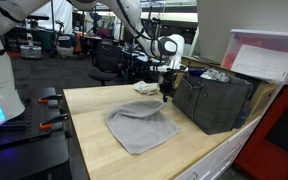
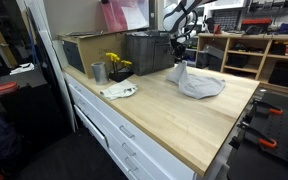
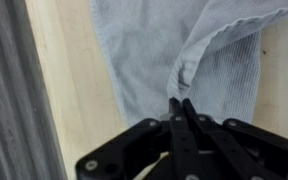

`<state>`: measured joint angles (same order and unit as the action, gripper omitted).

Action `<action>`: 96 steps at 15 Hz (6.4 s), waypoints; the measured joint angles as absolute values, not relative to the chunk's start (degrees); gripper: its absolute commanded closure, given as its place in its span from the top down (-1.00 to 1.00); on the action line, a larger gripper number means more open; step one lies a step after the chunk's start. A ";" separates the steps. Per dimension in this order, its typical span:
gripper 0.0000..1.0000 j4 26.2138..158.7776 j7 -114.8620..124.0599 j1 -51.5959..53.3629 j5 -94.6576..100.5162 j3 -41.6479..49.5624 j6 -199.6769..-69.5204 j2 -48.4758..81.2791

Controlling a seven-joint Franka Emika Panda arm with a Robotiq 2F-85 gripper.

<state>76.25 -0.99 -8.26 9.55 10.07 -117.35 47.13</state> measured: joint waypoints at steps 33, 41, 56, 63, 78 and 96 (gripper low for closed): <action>1.00 95.35 26.85 4.79 5.64 5.84 -121.68 43.99; 1.00 109.21 35.74 7.75 5.51 7.36 -123.72 42.64; 0.46 109.66 40.88 10.38 19.08 14.22 -123.45 39.15; -0.60 109.12 40.84 10.15 19.14 13.76 -123.70 41.37; -0.02 107.86 39.92 8.77 14.23 11.18 -127.36 40.10; -0.92 107.86 39.45 7.69 14.42 11.99 -126.42 42.77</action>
